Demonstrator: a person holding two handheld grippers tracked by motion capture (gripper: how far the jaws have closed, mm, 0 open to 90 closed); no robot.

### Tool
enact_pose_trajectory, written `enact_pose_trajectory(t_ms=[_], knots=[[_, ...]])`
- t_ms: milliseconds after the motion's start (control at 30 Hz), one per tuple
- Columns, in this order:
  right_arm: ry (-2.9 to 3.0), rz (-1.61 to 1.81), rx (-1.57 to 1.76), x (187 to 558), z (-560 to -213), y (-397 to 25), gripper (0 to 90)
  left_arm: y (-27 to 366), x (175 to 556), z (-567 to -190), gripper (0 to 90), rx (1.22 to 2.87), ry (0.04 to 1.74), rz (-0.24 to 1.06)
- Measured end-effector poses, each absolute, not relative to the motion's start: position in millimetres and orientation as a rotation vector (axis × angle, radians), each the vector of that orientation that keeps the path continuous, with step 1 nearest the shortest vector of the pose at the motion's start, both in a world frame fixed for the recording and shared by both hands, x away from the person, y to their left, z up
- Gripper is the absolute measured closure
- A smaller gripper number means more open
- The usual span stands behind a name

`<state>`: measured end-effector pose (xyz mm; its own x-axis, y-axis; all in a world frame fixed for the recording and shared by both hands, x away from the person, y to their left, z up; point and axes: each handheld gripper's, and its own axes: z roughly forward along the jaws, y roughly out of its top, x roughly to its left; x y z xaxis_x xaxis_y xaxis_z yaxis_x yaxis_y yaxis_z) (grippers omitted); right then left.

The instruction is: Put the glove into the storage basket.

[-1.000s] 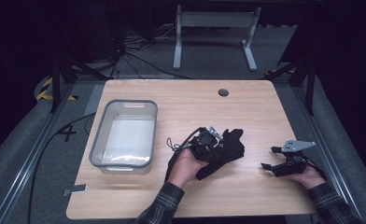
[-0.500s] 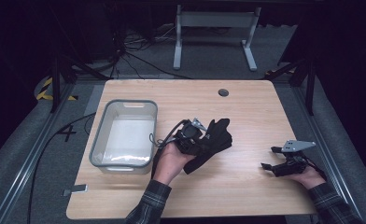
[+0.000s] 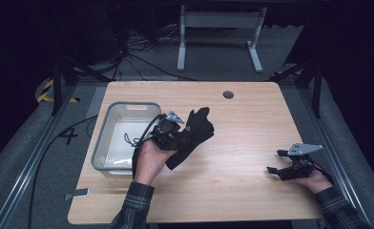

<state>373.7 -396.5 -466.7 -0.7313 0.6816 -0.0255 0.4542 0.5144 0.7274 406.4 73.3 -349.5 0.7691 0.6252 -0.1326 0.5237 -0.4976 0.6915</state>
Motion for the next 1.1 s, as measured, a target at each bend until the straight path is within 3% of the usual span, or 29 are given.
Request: enact_pose_trajectory(t_ms=[600,1100], knots=[[2.446,1.04,0.957,374.1,-466.7,-396.5,13.2,154.1,403.3,-341.7,67.7,2.101,1.04,0.292],[2.446,1.042,0.957,374.2,-466.8,-396.6,13.2,200.0,416.8,-367.6,67.4,2.111,1.181,0.334]])
